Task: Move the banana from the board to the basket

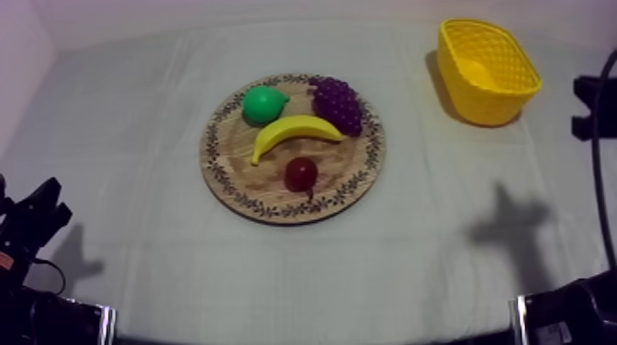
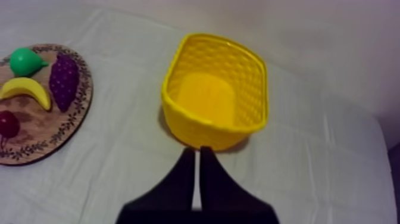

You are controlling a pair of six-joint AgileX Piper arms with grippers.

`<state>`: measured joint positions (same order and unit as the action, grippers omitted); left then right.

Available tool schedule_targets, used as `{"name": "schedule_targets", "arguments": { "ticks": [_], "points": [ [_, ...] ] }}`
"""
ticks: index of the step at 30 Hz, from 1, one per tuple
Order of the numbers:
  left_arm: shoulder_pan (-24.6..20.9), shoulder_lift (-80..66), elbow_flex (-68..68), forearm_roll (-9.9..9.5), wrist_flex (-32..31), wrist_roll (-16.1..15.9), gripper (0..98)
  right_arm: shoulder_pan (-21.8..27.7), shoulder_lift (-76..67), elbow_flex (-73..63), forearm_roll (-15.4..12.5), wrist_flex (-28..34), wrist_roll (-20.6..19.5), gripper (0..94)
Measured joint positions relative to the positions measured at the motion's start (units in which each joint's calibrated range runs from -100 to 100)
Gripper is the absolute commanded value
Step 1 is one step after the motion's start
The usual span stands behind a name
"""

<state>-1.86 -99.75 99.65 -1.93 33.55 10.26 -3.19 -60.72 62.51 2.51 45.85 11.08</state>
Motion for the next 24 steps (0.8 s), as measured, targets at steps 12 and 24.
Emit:
{"name": "schedule_targets", "arguments": {
  "ticks": [12,24],
  "points": [
    [0.0,0.0,0.0,0.0,0.0,0.0,0.0,-8.3,15.1,-19.9,1.4,8.1,-0.5,0.6],
    [0.0,0.0,0.0,0.0,0.0,0.0,0.0,-16.4,26.8,-32.7,3.6,16.0,-2.6,0.6]
  ]
}}
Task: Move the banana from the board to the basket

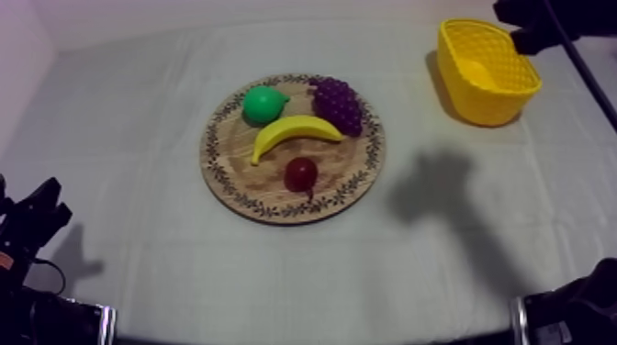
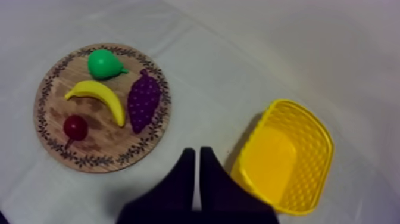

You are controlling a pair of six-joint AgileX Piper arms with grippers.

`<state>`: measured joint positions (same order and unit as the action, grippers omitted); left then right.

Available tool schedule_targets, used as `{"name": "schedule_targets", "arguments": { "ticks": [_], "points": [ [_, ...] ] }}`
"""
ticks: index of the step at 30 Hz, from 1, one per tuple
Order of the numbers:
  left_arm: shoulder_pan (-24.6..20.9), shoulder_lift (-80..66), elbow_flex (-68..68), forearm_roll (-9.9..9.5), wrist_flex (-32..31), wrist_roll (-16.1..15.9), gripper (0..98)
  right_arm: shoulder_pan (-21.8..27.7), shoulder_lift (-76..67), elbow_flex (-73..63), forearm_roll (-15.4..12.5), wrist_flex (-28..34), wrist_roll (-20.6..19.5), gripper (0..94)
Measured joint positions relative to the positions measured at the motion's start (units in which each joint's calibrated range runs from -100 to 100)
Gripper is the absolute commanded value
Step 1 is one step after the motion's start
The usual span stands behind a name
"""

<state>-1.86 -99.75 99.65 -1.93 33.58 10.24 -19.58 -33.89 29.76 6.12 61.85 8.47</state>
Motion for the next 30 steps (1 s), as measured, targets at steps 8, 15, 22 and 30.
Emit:
{"name": "schedule_targets", "arguments": {
  "ticks": [8,15,22,30],
  "points": [
    [0.0,0.0,0.0,0.0,0.0,0.0,0.0,-5.1,6.9,-10.1,0.9,8.1,-1.2,0.6],
    [0.0,0.0,0.0,0.0,0.0,0.0,0.0,-8.4,11.9,-15.3,1.7,13.1,-1.4,0.6],
    [0.0,0.0,0.0,0.0,0.0,0.0,0.0,-10.5,15.4,-18.6,1.7,18.4,-1.0,0.7],
    [0.0,0.0,0.0,0.0,0.0,0.0,0.0,-11.0,16.5,-19.3,1.9,19.4,-1.3,0.7]
  ]
}}
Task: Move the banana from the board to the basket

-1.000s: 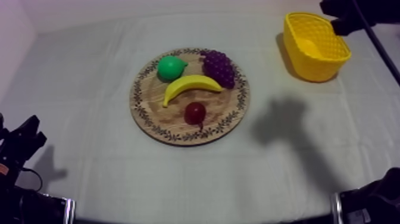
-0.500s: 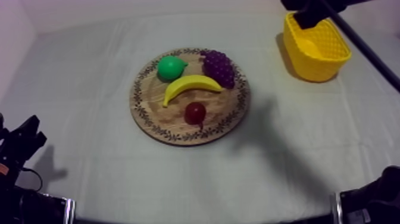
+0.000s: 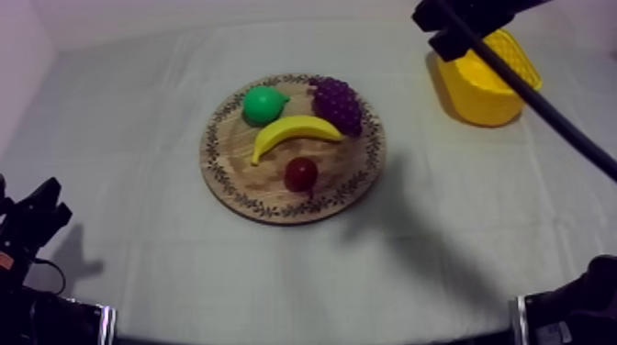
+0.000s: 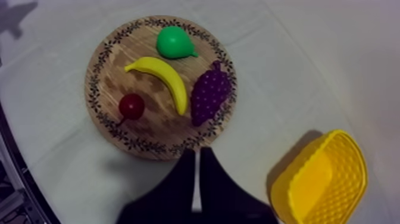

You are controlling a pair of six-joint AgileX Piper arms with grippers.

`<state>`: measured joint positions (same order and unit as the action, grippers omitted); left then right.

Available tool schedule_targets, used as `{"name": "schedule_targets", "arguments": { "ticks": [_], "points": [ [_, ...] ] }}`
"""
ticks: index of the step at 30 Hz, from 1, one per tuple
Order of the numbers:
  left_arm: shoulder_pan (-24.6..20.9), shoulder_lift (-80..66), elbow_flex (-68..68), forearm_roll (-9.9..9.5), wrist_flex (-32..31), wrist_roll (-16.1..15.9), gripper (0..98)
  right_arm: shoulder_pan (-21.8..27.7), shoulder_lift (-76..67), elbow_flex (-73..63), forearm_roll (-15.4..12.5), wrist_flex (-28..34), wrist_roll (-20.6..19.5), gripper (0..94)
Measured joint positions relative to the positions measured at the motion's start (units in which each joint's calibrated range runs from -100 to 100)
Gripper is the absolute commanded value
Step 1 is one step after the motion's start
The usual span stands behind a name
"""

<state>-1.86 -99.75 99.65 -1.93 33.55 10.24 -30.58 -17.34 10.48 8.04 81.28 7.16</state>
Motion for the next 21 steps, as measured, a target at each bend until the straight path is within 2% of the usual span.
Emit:
{"name": "schedule_targets", "arguments": {
  "ticks": [14,21],
  "points": [
    [0.0,0.0,0.0,0.0,0.0,0.0,0.0,-0.2,0.2,1.7,0.2,-0.8,0.3,0.7],
    [0.0,0.0,0.0,0.0,0.0,0.0,0.0,1.1,2.4,0.1,-0.4,-2.9,3.6,0.7]
  ]
}}
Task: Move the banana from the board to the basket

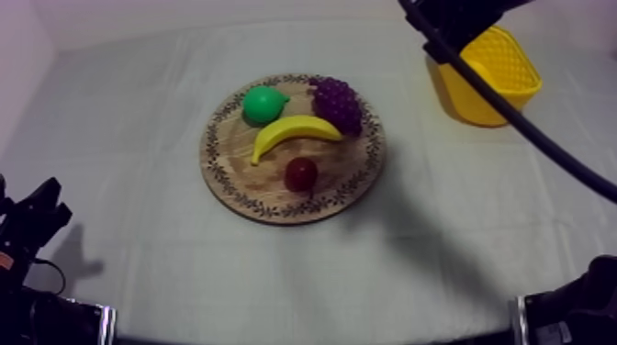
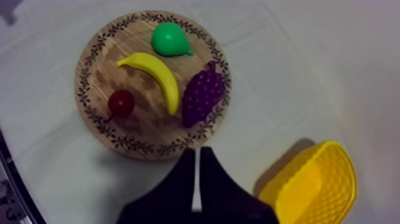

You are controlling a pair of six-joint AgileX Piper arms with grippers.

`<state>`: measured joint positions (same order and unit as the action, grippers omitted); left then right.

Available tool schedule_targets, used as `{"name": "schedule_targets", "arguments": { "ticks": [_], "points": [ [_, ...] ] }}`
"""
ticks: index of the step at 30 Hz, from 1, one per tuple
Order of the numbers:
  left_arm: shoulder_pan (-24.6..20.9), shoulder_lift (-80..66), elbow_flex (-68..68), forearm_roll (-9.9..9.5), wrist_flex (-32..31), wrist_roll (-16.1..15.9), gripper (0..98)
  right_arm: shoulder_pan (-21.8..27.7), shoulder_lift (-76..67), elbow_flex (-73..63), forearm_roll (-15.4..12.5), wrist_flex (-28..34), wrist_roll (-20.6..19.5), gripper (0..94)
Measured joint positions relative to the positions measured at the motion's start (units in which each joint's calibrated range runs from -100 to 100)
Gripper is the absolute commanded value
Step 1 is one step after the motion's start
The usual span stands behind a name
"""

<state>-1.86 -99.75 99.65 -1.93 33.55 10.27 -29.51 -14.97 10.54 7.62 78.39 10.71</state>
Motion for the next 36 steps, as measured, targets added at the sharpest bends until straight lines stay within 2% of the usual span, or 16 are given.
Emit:
{"name": "schedule_targets", "arguments": {
  "ticks": [8,19,22,26,30,36],
  "points": [
    [0.0,0.0,0.0,0.0,0.0,0.0,0.0,1.0,3.2,-3.8,-2.6,0.2,7.0,0.6],
    [0.0,0.0,0.0,0.0,0.0,0.0,0.0,0.8,10.6,-13.6,-4.5,9.8,15.1,1.6],
    [0.0,0.0,0.0,0.0,0.0,0.0,0.0,0.6,12.1,-16.5,-4.5,12.7,15.3,8.0],
    [0.0,0.0,0.0,0.0,0.0,0.0,0.0,0.5,12.9,-19.7,-4.4,14.4,15.4,24.1],
    [0.0,0.0,0.0,0.0,0.0,0.0,0.0,0.5,13.9,-21.1,-4.2,15.2,15.1,35.8],
    [0.0,0.0,0.0,0.0,0.0,0.0,0.0,0.5,16.4,-22.7,-4.1,15.2,14.7,43.7]
  ]
}}
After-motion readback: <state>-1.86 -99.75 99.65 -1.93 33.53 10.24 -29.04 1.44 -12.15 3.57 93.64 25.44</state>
